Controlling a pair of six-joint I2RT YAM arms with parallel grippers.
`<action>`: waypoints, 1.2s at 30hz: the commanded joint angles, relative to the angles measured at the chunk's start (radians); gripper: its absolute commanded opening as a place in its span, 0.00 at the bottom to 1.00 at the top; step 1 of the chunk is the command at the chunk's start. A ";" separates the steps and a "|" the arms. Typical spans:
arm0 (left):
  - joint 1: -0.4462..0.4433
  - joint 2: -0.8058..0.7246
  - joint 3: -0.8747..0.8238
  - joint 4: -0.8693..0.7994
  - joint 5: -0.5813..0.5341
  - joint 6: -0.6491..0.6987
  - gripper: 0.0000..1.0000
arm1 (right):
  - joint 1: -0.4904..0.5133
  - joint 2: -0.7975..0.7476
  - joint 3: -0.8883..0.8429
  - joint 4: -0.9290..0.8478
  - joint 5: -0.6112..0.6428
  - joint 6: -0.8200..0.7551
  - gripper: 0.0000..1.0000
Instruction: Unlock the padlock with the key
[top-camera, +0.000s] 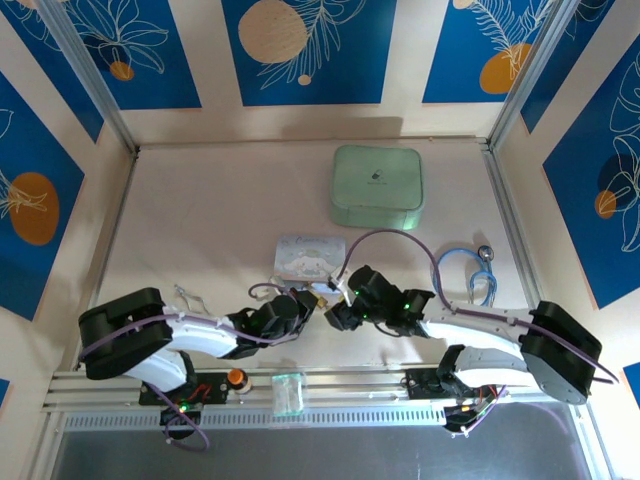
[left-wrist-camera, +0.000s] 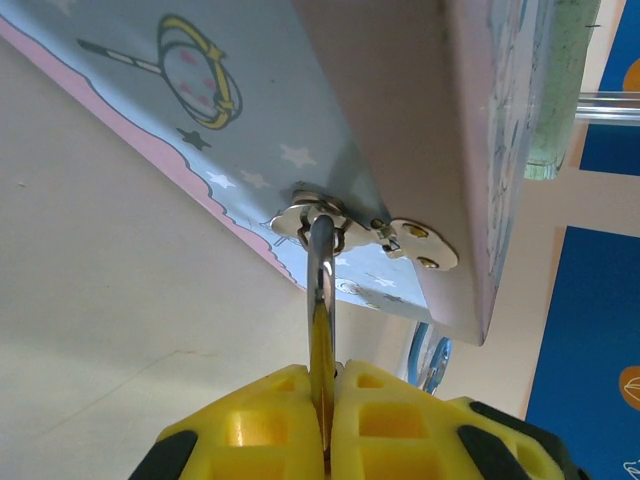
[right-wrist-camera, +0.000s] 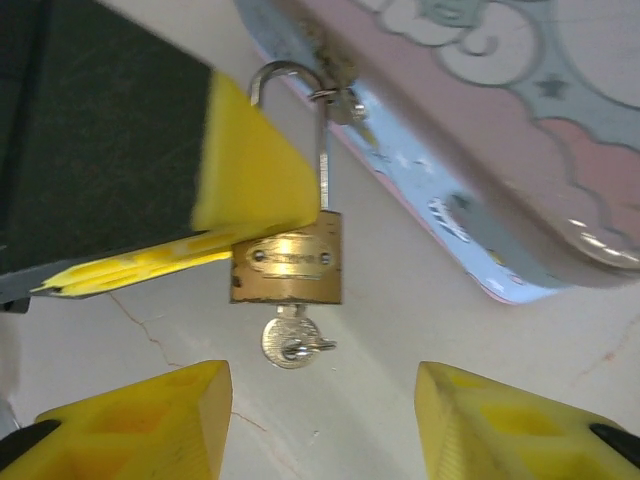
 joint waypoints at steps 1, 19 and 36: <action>0.004 -0.027 -0.006 0.023 -0.010 0.023 0.00 | 0.042 0.025 0.004 0.065 0.035 -0.078 0.50; 0.005 0.004 -0.004 0.076 0.029 0.016 0.00 | 0.059 0.137 0.065 0.092 0.062 -0.093 0.23; 0.005 0.010 -0.012 0.022 0.022 0.035 0.07 | -0.138 0.116 -0.021 0.225 -0.409 0.055 0.02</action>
